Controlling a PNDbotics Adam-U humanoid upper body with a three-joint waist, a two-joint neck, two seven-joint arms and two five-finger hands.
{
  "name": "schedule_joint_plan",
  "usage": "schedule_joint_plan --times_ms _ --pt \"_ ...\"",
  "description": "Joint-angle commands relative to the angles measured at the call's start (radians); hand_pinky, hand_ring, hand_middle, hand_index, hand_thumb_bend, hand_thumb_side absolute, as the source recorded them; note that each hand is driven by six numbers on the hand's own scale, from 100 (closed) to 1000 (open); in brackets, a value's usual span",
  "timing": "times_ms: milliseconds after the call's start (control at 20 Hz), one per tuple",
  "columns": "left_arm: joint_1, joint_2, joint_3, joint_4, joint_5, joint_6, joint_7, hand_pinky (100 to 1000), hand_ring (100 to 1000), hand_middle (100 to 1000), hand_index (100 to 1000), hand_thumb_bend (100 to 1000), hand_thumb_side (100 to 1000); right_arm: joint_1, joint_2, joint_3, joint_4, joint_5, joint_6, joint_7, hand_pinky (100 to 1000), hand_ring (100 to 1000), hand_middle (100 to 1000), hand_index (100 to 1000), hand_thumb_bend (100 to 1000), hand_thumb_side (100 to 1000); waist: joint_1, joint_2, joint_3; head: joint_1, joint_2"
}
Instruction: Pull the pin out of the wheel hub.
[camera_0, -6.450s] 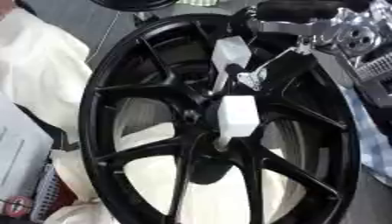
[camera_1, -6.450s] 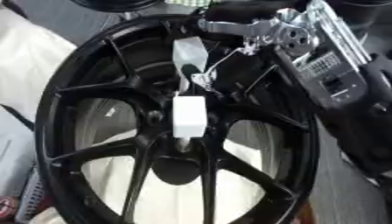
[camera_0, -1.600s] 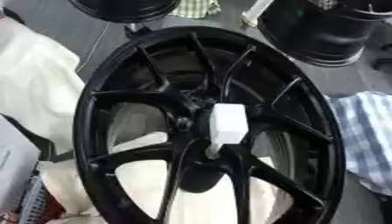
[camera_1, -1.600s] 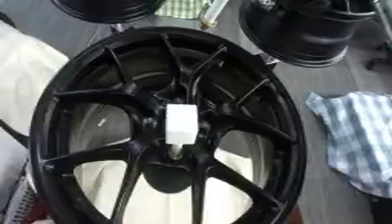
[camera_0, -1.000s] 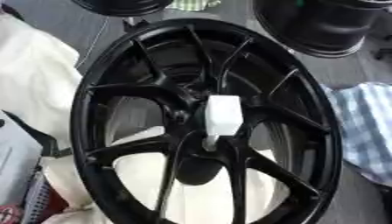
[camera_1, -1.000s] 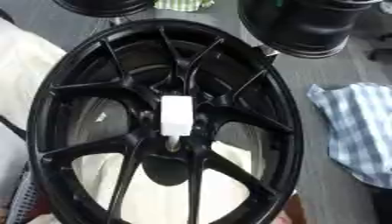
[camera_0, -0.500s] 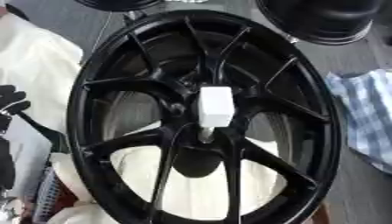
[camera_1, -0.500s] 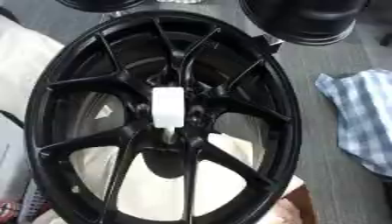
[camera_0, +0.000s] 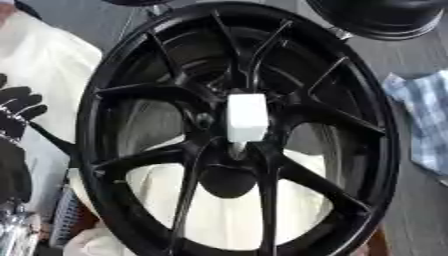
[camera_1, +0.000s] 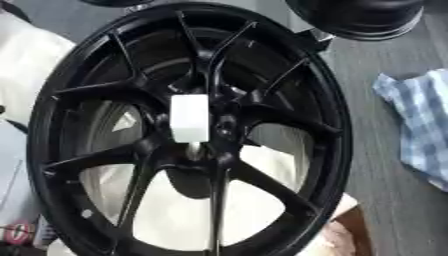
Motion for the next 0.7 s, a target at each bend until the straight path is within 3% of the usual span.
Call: schedule_joint_plan --times_ms 50,150,250,350,450,550,700 --pt "-0.008 0.002 0.003 -0.021 0.002 -0.001 0.001 698 666 617 815 122 787 0.055 0.055 -0.015 -0.038 0.058 -0.005 -0.004 975 956 882 908 100 184 0.003 -0.020 0.003 -0.007 -0.010" --pt "-0.008 0.002 -0.001 -0.021 0.006 0.001 -0.003 698 667 618 815 123 785 0.109 0.110 -0.028 -0.063 0.092 -0.008 0.000 983 971 896 933 100 396 0.004 -0.026 0.008 -0.018 -0.007" --pt "-0.007 0.003 -0.003 -0.021 0.010 0.002 -0.006 698 666 617 815 123 785 0.157 0.157 -0.040 -0.095 0.121 -0.003 -0.016 984 974 903 942 100 540 0.004 -0.031 0.011 -0.029 -0.008" --pt "-0.006 0.003 -0.007 -0.021 0.014 0.004 -0.011 698 666 618 815 123 785 0.201 0.206 -0.041 -0.118 0.151 -0.013 -0.039 983 969 896 934 100 531 0.003 -0.036 0.017 -0.040 -0.010" --pt "-0.007 0.006 -0.011 -0.021 0.016 0.005 -0.017 698 666 618 815 121 784 0.218 0.256 -0.033 -0.123 0.182 -0.039 -0.061 982 966 894 931 100 437 0.001 -0.038 0.022 -0.046 -0.012" --pt "-0.008 0.009 -0.013 -0.021 0.018 0.005 -0.021 698 666 618 815 122 784 0.221 0.294 -0.027 -0.125 0.212 -0.063 -0.076 982 963 895 933 100 406 -0.001 -0.038 0.025 -0.050 -0.011" --pt "-0.008 0.011 -0.014 -0.021 0.020 0.005 -0.023 698 665 618 815 122 783 0.213 0.313 -0.025 -0.125 0.224 -0.074 -0.106 954 903 813 871 100 353 -0.002 -0.039 0.027 -0.052 -0.009"
